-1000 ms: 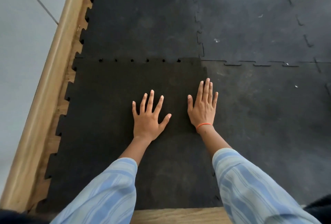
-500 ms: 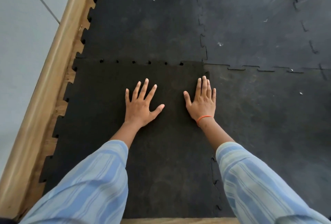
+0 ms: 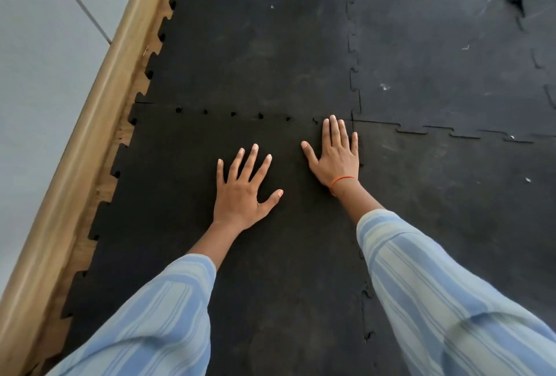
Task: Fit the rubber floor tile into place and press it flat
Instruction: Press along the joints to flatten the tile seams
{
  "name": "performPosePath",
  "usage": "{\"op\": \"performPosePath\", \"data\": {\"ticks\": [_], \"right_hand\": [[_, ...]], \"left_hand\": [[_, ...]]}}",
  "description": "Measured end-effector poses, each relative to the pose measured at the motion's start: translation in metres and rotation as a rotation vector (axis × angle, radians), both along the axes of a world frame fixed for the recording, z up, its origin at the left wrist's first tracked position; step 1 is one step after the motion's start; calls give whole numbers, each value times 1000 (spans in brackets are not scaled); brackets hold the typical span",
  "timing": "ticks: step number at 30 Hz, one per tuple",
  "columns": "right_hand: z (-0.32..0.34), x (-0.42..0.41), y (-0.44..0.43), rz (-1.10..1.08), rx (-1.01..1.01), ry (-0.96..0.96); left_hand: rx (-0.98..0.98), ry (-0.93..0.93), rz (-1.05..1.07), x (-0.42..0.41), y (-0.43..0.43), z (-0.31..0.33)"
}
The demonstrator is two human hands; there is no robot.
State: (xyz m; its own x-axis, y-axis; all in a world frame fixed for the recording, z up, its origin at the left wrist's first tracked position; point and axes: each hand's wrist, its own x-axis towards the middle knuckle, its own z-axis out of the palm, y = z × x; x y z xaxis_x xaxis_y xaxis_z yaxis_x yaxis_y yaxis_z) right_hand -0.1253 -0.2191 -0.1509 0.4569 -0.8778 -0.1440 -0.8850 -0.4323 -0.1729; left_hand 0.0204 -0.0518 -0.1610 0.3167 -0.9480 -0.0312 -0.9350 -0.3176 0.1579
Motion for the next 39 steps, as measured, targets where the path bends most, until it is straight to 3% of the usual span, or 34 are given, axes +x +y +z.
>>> {"op": "performPosePath", "data": {"ticks": [14, 23, 39], "right_hand": [[2, 0, 8, 57, -120, -99], [14, 69, 23, 288, 114, -4], [11, 76, 13, 269, 226, 114]], "left_hand": [[-35, 26, 42, 1, -2, 3], [15, 29, 69, 66, -4, 3], [45, 28, 101, 88, -16, 3]]}}
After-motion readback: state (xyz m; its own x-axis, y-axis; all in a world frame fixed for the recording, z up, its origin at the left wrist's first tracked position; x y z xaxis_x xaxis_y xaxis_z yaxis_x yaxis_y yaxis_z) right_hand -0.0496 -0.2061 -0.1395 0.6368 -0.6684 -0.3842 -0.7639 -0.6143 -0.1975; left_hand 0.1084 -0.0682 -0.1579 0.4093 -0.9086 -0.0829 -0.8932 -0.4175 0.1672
